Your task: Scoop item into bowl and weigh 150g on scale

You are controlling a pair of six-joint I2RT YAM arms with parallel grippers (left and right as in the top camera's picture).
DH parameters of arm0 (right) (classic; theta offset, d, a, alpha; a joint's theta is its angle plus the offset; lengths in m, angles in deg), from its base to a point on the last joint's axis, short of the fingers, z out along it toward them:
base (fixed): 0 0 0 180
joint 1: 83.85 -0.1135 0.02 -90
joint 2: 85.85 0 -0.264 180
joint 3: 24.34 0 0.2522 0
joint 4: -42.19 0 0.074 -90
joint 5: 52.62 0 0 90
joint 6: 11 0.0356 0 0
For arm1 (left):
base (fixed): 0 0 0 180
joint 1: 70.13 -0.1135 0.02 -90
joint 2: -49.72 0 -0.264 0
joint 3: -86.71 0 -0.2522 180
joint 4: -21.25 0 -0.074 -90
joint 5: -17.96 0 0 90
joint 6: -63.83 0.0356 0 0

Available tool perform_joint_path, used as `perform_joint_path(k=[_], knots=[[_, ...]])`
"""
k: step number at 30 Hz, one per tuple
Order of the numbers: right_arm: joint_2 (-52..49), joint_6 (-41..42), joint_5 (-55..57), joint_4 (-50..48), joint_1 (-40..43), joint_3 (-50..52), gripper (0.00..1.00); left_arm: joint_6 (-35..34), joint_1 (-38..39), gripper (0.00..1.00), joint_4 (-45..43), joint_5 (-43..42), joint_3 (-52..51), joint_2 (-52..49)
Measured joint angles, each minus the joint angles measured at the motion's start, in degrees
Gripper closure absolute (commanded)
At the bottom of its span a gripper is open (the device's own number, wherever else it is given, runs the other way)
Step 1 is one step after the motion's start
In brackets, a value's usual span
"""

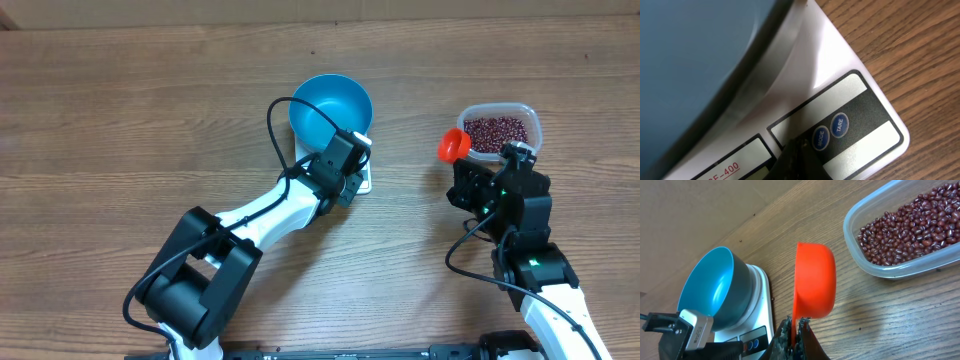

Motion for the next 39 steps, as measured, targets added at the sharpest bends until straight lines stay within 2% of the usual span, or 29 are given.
perform_joint_path(k=[39], knots=[[0.0, 0.9, -0.02, -0.22, 0.0, 0.0, 0.96, 1.51, 0.0, 0.96, -0.46, 0.15, 0.0, -0.81]])
